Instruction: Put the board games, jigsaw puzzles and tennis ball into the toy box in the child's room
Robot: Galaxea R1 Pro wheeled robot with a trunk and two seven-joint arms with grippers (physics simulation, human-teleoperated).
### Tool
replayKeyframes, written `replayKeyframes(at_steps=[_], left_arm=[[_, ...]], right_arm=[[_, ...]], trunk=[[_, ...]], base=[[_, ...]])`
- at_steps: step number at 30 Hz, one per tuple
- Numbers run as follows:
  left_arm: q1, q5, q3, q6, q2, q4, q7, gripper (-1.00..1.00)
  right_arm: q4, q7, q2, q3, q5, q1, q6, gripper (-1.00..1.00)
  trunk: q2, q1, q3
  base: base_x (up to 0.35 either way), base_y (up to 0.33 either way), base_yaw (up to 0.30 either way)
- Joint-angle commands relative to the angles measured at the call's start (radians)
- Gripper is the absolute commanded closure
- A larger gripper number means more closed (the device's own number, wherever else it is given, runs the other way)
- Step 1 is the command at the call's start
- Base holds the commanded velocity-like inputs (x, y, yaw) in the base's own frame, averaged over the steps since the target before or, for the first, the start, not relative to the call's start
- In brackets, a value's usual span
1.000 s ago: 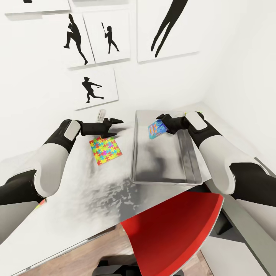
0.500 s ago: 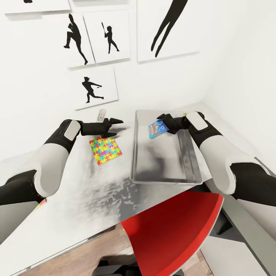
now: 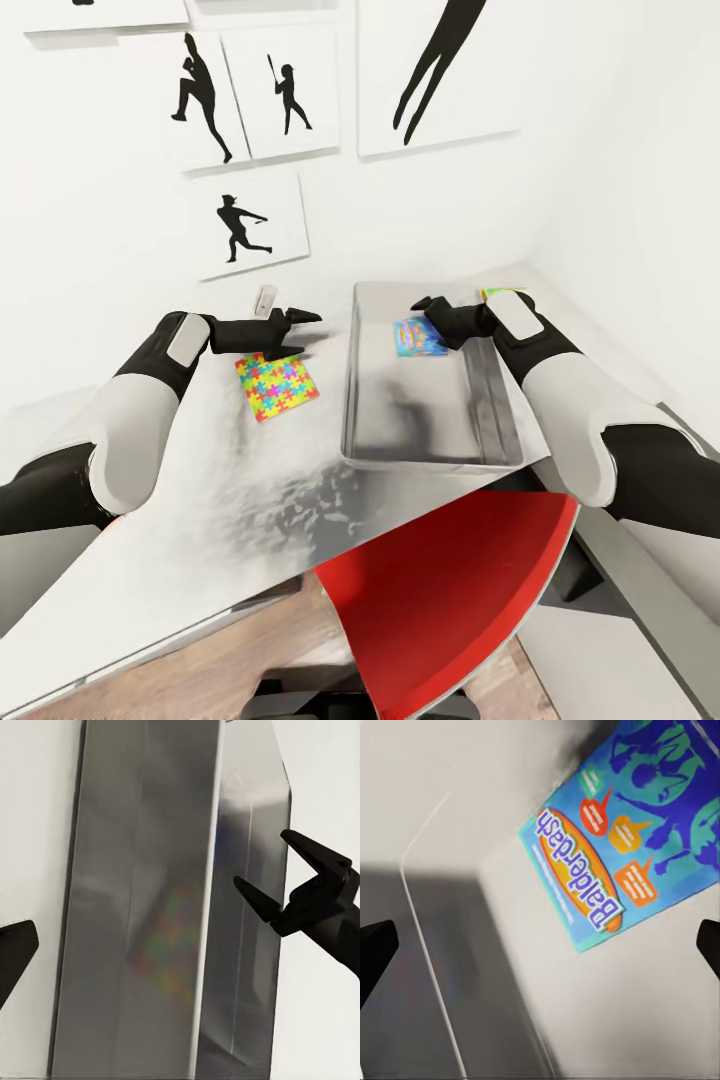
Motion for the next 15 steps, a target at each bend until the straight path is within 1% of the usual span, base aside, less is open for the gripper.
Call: replayKeyframes(at_steps=[1,5,15], left_arm=[[-0.001,-0.009,0.007,0.004,-0.001,0.0,-0.007,-1.0],[-0.001,-0.009,0.007,0.004,-0.001,0.0,-0.006,-1.0],[-0.001,-0.01,0.007,0.004,-0.001,0.0,-0.007,-1.0]], right_arm=[[-0.001,-0.01,0.0,0.004,-0.011,0.0,0.001,-1.0],[-0.001,-0.01,0.0,0.004,-0.011,0.0,0.0,-1.0],[-0.002,-0.01,0.003,0.005,-0.009,0.0,-0.001,-1.0]], trunk=[[-0.002,0.0,-0.001],[-0.002,0.0,-0.001],[-0.002,0.0,-0.001]], base=[[-0.105,0.0,0.0],[-0.089,0.0,0.0],[-0.011,0.0,0.0]])
